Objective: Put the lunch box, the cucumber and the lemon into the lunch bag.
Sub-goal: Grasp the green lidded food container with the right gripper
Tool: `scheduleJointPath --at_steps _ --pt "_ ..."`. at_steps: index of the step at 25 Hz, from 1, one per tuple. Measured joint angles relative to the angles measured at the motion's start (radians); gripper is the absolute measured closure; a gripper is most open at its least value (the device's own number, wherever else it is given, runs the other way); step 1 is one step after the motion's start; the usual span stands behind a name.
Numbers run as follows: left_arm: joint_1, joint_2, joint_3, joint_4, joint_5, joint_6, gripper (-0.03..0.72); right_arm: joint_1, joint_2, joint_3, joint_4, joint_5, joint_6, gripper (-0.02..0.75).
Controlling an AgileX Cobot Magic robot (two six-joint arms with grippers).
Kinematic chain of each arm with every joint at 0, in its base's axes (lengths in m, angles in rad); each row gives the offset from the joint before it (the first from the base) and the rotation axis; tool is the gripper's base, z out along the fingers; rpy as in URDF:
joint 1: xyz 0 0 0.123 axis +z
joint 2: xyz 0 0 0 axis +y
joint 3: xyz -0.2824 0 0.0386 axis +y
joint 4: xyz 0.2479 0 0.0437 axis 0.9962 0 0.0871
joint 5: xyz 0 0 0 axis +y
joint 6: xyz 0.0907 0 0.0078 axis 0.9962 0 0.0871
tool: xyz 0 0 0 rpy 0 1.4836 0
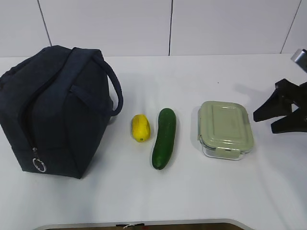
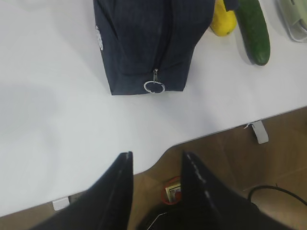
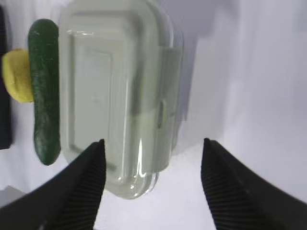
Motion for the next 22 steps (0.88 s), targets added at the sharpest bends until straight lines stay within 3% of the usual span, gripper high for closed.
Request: scheduleJointPath --at_steps 9,22 --pt "0.0 0.0 -0.002 0.003 0.006 0.0 0.446 -0.047 0.083 -0.002 0.21 0.176 -0.193 0.241" --pt "0.0 0.0 -0.002 0.032 0.03 0.0 0.446 -0.047 0.157 -0.004 0.232 0.108 -0.26 0.241"
